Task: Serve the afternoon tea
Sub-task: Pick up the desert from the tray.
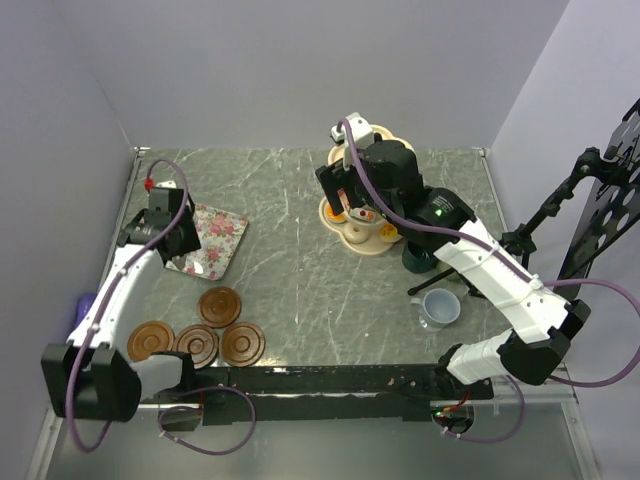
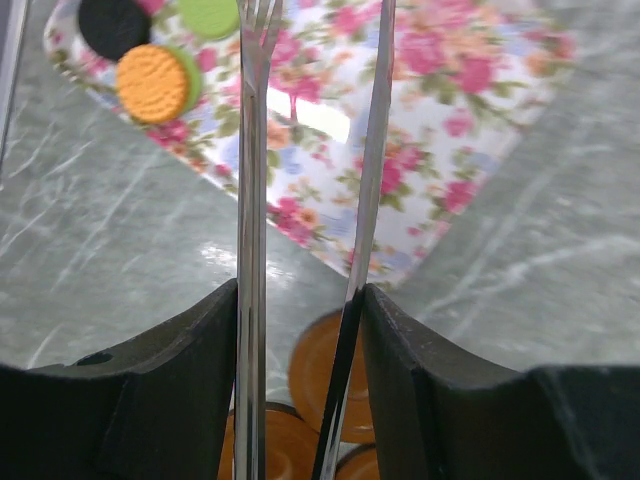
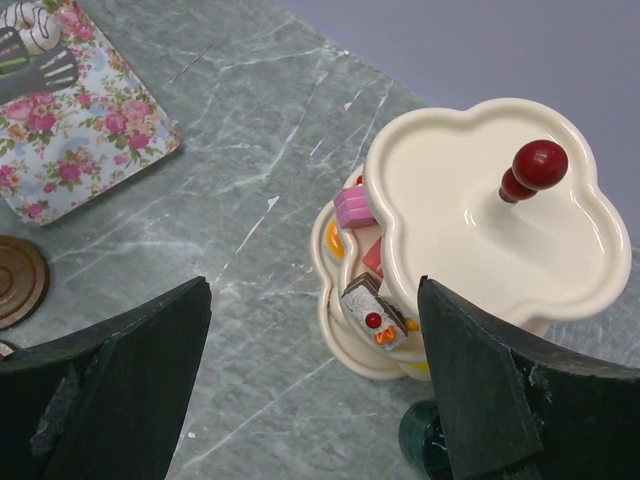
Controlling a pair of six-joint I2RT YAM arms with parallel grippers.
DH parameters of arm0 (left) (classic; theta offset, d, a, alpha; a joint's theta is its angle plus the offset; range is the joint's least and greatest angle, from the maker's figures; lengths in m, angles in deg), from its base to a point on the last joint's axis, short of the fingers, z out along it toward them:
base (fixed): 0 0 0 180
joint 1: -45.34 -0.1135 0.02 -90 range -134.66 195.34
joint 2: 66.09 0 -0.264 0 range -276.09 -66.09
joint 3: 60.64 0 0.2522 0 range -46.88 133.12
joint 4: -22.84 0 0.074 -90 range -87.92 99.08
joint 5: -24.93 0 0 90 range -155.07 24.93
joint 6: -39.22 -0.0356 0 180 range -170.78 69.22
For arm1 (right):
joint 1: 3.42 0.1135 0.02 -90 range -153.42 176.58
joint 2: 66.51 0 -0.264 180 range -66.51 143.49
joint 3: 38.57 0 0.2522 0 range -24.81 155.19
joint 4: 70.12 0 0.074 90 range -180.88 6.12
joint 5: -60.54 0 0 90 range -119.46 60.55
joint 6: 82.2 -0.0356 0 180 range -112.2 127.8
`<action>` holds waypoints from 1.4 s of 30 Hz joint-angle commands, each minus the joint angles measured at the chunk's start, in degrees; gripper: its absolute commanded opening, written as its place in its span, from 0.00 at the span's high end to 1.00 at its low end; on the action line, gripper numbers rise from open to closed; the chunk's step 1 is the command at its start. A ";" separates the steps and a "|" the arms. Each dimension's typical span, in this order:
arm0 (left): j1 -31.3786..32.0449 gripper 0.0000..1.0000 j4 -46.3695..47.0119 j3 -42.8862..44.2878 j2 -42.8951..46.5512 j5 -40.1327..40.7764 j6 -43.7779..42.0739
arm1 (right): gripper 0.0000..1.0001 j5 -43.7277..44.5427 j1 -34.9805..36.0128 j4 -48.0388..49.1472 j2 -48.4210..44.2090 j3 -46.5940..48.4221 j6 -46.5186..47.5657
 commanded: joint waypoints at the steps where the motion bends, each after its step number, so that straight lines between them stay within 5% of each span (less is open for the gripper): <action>1: -6.49 0.47 -0.34 5.51 -3.54 -1.99 -3.63 | 0.10 -0.28 0.38 1.03 0.34 1.32 0.00; 11: -15.90 0.43 -0.16 12.81 -12.23 -5.77 -8.20 | 0.10 -0.29 0.38 0.77 1.39 2.20 0.26; 42: -18.45 0.44 4.05 15.54 -22.52 -4.89 -11.28 | 0.10 0.33 0.38 0.95 2.01 2.64 0.97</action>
